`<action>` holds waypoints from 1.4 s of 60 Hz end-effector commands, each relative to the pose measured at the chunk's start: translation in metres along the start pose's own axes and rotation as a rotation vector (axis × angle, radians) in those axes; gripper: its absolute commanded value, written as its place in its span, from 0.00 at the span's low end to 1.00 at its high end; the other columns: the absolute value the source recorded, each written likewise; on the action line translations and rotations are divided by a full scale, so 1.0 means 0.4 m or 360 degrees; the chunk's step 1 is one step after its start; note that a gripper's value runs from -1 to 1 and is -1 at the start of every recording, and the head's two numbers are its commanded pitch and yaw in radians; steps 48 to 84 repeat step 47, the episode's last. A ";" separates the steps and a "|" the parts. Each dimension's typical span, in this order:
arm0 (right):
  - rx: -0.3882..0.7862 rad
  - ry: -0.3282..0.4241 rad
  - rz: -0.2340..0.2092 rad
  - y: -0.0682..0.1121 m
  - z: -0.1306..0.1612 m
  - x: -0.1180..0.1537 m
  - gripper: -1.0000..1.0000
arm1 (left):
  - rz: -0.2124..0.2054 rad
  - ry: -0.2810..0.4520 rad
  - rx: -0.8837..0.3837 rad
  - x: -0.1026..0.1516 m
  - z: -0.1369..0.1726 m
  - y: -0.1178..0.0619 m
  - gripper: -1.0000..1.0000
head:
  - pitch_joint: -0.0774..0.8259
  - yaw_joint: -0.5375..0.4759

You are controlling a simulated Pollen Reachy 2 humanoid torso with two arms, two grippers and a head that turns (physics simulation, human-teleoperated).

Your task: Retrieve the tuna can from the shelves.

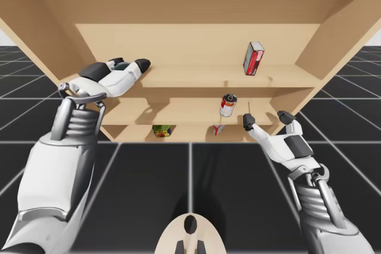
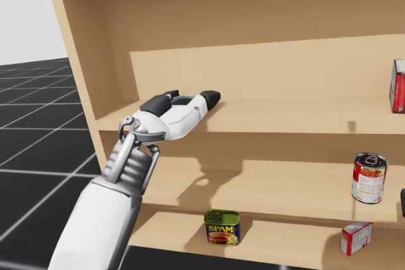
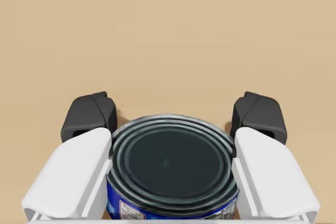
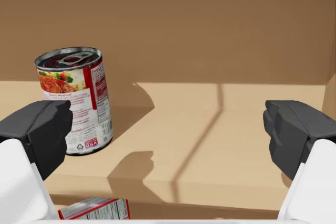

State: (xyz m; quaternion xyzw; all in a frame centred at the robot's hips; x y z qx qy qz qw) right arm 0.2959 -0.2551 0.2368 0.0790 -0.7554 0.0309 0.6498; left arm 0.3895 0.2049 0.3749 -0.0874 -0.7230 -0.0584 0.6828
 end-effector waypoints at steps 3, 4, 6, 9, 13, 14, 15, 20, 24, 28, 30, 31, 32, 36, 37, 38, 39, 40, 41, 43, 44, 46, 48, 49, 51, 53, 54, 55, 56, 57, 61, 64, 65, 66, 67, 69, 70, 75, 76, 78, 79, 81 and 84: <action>-0.0001 0.0000 -0.0002 -0.002 -0.002 -0.001 0.00 | -0.0027 0.0090 0.0049 0.057 0.040 -0.013 1.00 | 0.36 0.79; -0.0001 0.0000 -0.0002 -0.002 -0.002 -0.001 0.00 | -0.0031 0.0077 0.0046 0.063 0.048 -0.016 1.00 | 0.36 0.79; -0.0001 0.0000 -0.0002 -0.002 -0.002 -0.001 0.00 | -0.0040 0.0059 0.0044 0.071 0.061 -0.020 1.00 | 0.36 0.79; 0.0000 0.0000 -0.0001 -0.001 -0.003 -0.001 0.00 | -0.0058 0.0031 0.0036 0.084 0.085 -0.029 1.00 | 0.36 0.79; 0.0001 0.0000 -0.0001 -0.001 -0.004 -0.002 0.00 | -0.0082 -0.0011 0.0024 0.097 0.116 -0.042 1.00 | 0.35 0.79; 0.0001 0.0000 -0.0002 -0.001 -0.004 -0.002 0.00 | -0.0087 -0.0016 0.0022 0.099 0.122 -0.045 1.00 | 0.35 0.79; 0.0001 0.0001 -0.0002 0.000 -0.005 -0.002 0.00 | -0.0097 -0.0027 0.0020 0.103 0.133 -0.050 1.00 | 0.35 0.79; 0.0003 0.0003 -0.0001 0.000 -0.006 -0.004 0.00 | -0.0130 -0.0051 0.0012 0.112 0.176 -0.067 1.00 | 0.35 0.80; 0.0004 0.0003 0.0000 0.000 -0.006 -0.004 0.00 | -0.0150 -0.0065 0.0002 0.112 0.211 -0.077 1.00 | 0.36 0.80; 0.0003 0.0004 -0.0004 -0.001 -0.006 -0.003 0.00 | -0.0161 -0.0075 -0.0015 0.110 0.249 -0.086 1.00 | 0.36 0.79; 0.0002 0.0004 -0.0008 -0.001 -0.006 -0.003 0.00 | -0.0172 -0.0089 -0.0022 0.107 0.276 -0.091 1.00 | 0.36 0.79; 0.0002 0.0004 -0.0010 -0.002 -0.006 -0.003 0.00 | -0.0175 -0.0092 -0.0023 0.106 0.283 -0.091 1.00 | 0.36 0.79; 0.0002 0.0004 -0.0011 -0.001 -0.006 -0.003 0.00 | -0.0179 -0.0094 -0.0025 0.105 0.291 -0.092 1.00 | 0.36 0.79; 0.0019 0.0015 -0.0050 -0.001 -0.004 -0.002 0.00 | -0.0215 -0.0118 -0.0034 0.095 0.348 -0.102 1.00 | 0.36 0.79; 0.0023 0.0017 -0.0059 -0.001 -0.004 -0.002 0.00 | -0.0219 -0.0121 -0.0036 0.094 0.355 -0.103 1.00 | 0.36 0.79; 0.0027 0.0019 -0.0069 -0.001 -0.004 -0.002 0.00 | -0.0224 -0.0125 -0.0039 0.092 0.362 -0.105 1.00 | 0.36 0.79; 0.0030 0.0017 -0.0074 0.000 -0.003 -0.003 0.00 | -0.0230 -0.0129 -0.0042 0.091 0.370 -0.106 1.00 | 0.37 0.79; 0.0052 0.0018 -0.0089 -0.002 -0.003 -0.004 0.00 | -0.0250 -0.0141 -0.0048 0.087 0.393 -0.111 1.00 | 0.37 0.79; 0.0055 0.0024 -0.0100 -0.002 -0.003 -0.004 0.00 | -0.0255 -0.0145 -0.0049 0.086 0.401 -0.112 1.00 | 0.37 0.79; 0.0065 0.0027 -0.0100 -0.001 -0.001 -0.005 0.00 | -0.0268 -0.0166 -0.0057 0.084 0.425 -0.117 1.00 | 0.37 0.79; 0.0069 0.0028 -0.0103 -0.001 -0.001 -0.006 0.00 | -0.0276 -0.0180 -0.0063 0.082 0.441 -0.119 1.00 | 0.37 0.79; 0.0080 0.0028 -0.0101 -0.001 -0.001 -0.008 0.00 | -0.0281 -0.0198 -0.0070 0.080 0.463 -0.122 1.00 | 0.37 0.79; 0.0088 0.0028 -0.0098 -0.001 -0.001 -0.009 0.00 | -0.0285 -0.0210 -0.0074 0.078 0.478 -0.124 1.00 | 0.37 0.79; 0.0088 0.0028 -0.0098 -0.001 -0.001 -0.009 0.00 | -0.0285 -0.0210 -0.0074 0.078 0.478 -0.124 1.00 | 0.37 0.79; 0.0088 0.0028 -0.0098 -0.001 -0.001 -0.009 0.00 | -0.0285 -0.0210 -0.0074 0.078 0.478 -0.124 1.00 | 0.37 0.79; 0.0088 0.0028 -0.0098 -0.001 -0.001 -0.009 0.00 | -0.0285 -0.0210 -0.0074 0.078 0.478 -0.124 1.00 | 0.37 0.79; 0.0088 0.0028 -0.0098 -0.001 -0.001 -0.009 0.00 | -0.0285 -0.0210 -0.0074 0.078 0.478 -0.124 1.00 | 0.37 0.79; 0.0088 0.0028 -0.0098 -0.001 -0.001 -0.009 0.00 | -0.0285 -0.0210 -0.0074 0.078 0.478 -0.124 1.00 | 0.37 0.79; 0.0088 0.0028 -0.0098 -0.001 -0.001 -0.009 0.00 | -0.0285 -0.0210 -0.0074 0.078 0.478 -0.124 1.00 | 0.37 0.79; 0.0088 0.0028 -0.0098 -0.001 -0.001 -0.009 0.00 | -0.0285 -0.0210 -0.0074 0.078 0.478 -0.124 1.00 | 0.37 0.79; 0.0088 0.0028 -0.0098 -0.001 -0.001 -0.009 0.00 | -0.0285 -0.0210 -0.0074 0.078 0.478 -0.124 1.00 | 0.37 0.79; 0.0088 0.0028 -0.0098 -0.001 -0.001 -0.009 0.00 | -0.0285 -0.0210 -0.0074 0.078 0.478 -0.124 1.00 | 0.37 0.79; 0.0088 0.0028 -0.0098 -0.001 -0.001 -0.009 0.00 | -0.0285 -0.0210 -0.0074 0.078 0.478 -0.124 1.00 | 0.37 0.79; 0.0088 0.0028 -0.0098 -0.001 -0.001 -0.009 0.00 | -0.0285 -0.0210 -0.0074 0.078 0.478 -0.124 1.00 | 0.37 0.79; 0.0088 0.0028 -0.0098 -0.001 -0.001 -0.009 0.00 | -0.0285 -0.0210 -0.0074 0.078 0.478 -0.124 1.00 | 0.37 0.79; 0.0088 0.0028 -0.0098 -0.001 -0.001 -0.009 0.00 | -0.0285 -0.0210 -0.0074 0.078 0.478 -0.124 1.00 | 0.37 0.79; 0.0088 0.0028 -0.0098 -0.001 -0.001 -0.009 0.00 | -0.0285 -0.0210 -0.0074 0.078 0.478 -0.124 1.00 | 0.37 0.79; 0.0088 0.0028 -0.0098 -0.001 -0.001 -0.009 0.00 | -0.0285 -0.0210 -0.0074 0.078 0.478 -0.124 1.00 | 0.37 0.79; 0.0088 0.0028 -0.0098 -0.001 -0.001 -0.009 0.00 | -0.0285 -0.0210 -0.0074 0.078 0.478 -0.124 1.00 | 0.37 0.79; 0.0088 0.0028 -0.0098 -0.001 -0.001 -0.009 0.00 | -0.0285 -0.0210 -0.0074 0.078 0.478 -0.124 1.00 | 0.37 0.79; 0.0088 0.0028 -0.0098 -0.001 -0.001 -0.009 0.00 | -0.0285 -0.0210 -0.0074 0.078 0.478 -0.124 1.00 | 0.37 0.79; 0.0088 0.0028 -0.0098 -0.001 -0.001 -0.009 0.00 | -0.0285 -0.0210 -0.0074 0.078 0.478 -0.124 1.00 | 0.37 0.79; 0.0088 0.0028 -0.0098 -0.001 -0.001 -0.009 0.00 | -0.0285 -0.0210 -0.0074 0.078 0.478 -0.124 1.00 | 0.37 0.79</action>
